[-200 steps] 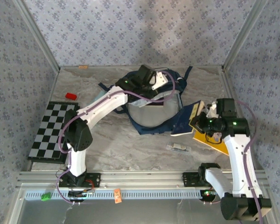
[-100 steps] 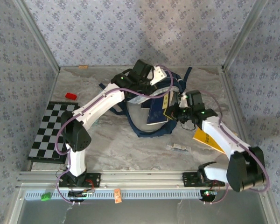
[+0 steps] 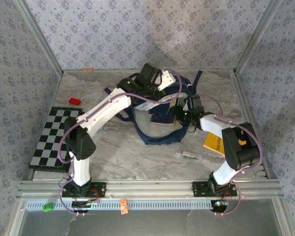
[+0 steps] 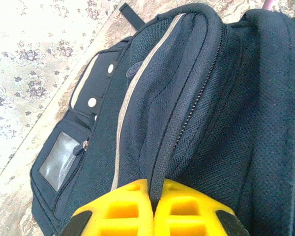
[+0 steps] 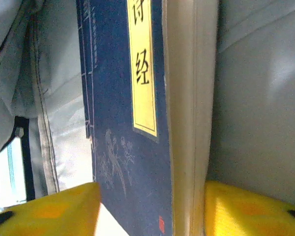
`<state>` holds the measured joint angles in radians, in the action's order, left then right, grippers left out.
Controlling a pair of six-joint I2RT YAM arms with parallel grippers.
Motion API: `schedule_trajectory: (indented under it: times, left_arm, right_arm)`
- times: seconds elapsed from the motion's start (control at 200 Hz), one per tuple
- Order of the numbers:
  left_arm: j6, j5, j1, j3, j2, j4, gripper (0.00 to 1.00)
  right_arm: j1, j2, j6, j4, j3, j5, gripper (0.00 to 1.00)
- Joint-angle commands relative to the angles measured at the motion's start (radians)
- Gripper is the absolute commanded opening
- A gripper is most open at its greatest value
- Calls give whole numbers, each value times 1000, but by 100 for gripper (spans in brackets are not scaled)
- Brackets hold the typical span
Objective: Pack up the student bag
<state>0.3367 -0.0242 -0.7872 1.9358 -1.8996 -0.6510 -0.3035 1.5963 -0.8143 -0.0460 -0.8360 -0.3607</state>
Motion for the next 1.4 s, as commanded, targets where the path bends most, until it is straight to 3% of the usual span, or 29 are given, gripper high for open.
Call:
schedule_trajectory:
  times: [0.0, 0.13, 0.275, 0.535, 0.65, 0.805, 0.964, 1.089, 1.234, 1.394]
  left_arm:
    - [-28, 40, 4, -10, 113, 122, 0]
    - [-30, 41, 4, -24, 119, 130, 0]
    - [-35, 50, 5, -25, 119, 133, 0]
    - [-49, 66, 5, -10, 106, 134, 0]
    - [-53, 80, 3, 1, 105, 130, 0]
    - [-53, 81, 5, 2, 109, 128, 0]
    - [-53, 83, 5, -6, 114, 131, 0]
    - [-48, 74, 7, -16, 114, 129, 0]
    - [-42, 72, 11, -41, 121, 135, 0]
    - [-48, 57, 22, -101, 137, 135, 0]
  right_arm:
    - [-25, -79, 50, 127, -46, 107, 66]
    - [-90, -215, 74, 337, -36, 277, 70]
    - [-151, -277, 63, 446, -6, 307, 68]
    - [-210, -178, -14, 324, 48, 254, 38]
    - [-210, -101, -4, 282, 17, 312, 26]
    - [-195, -17, 41, 162, -30, 370, 20]
    - [-171, 68, 76, 23, -85, 354, 19]
    - [-169, 76, 59, 25, -105, 367, 19]
    - [-199, 0, 80, 17, -41, 354, 22]
    - [-227, -177, 98, 93, 51, 342, 34]
